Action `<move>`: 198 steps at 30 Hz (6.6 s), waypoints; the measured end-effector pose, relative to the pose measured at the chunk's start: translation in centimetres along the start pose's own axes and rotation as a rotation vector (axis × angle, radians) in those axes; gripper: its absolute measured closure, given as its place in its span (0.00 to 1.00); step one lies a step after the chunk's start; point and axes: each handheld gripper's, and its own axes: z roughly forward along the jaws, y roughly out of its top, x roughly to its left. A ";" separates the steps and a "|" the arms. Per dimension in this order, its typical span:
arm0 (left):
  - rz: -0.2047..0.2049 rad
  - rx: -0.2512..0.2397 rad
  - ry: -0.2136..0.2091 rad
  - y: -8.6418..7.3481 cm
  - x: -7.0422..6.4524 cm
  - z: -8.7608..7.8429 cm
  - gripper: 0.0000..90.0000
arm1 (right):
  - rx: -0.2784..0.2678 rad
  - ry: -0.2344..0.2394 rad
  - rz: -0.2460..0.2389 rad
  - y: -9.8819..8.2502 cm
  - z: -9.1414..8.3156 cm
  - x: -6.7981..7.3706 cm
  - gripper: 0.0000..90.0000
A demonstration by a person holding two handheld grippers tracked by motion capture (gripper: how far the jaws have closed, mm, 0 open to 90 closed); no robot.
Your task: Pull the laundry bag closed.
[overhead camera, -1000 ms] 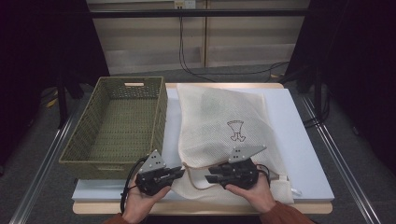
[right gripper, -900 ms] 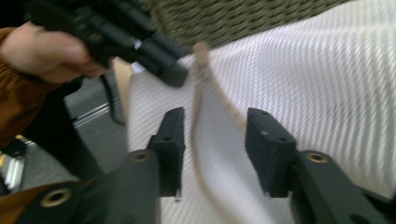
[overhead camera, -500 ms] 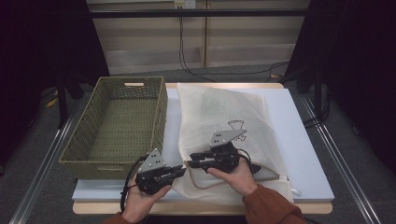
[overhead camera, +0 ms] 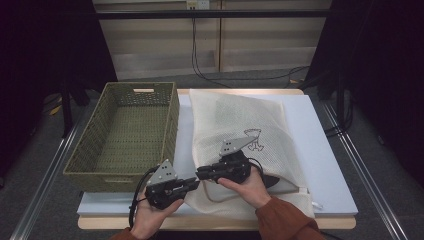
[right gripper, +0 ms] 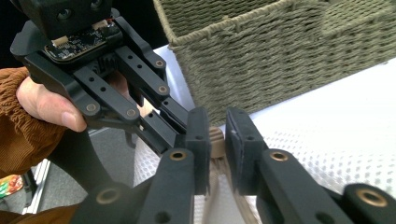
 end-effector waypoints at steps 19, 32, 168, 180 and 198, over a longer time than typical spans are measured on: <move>-0.021 -0.037 0.011 0.3 0.4 -0.9 0.94 | 0.038 -0.002 0.002 -1.2 -0.3 -0.2 0.88; -0.018 -0.040 0.002 0.5 0.5 -1.0 0.94 | 0.068 0.009 -0.020 -1.3 0.1 -0.3 0.87; -0.041 -0.035 0.031 1.9 1.5 -2.1 0.96 | 0.157 -0.246 -0.059 -5.7 -8.5 -0.2 0.92; -0.056 -0.046 0.034 1.8 1.7 -2.2 0.96 | 0.150 -0.282 -0.031 -6.8 -10.0 -0.6 0.92; -0.059 -0.045 0.029 1.8 1.7 -2.2 0.96 | 0.147 -0.307 -0.011 -7.9 -11.4 -0.8 0.92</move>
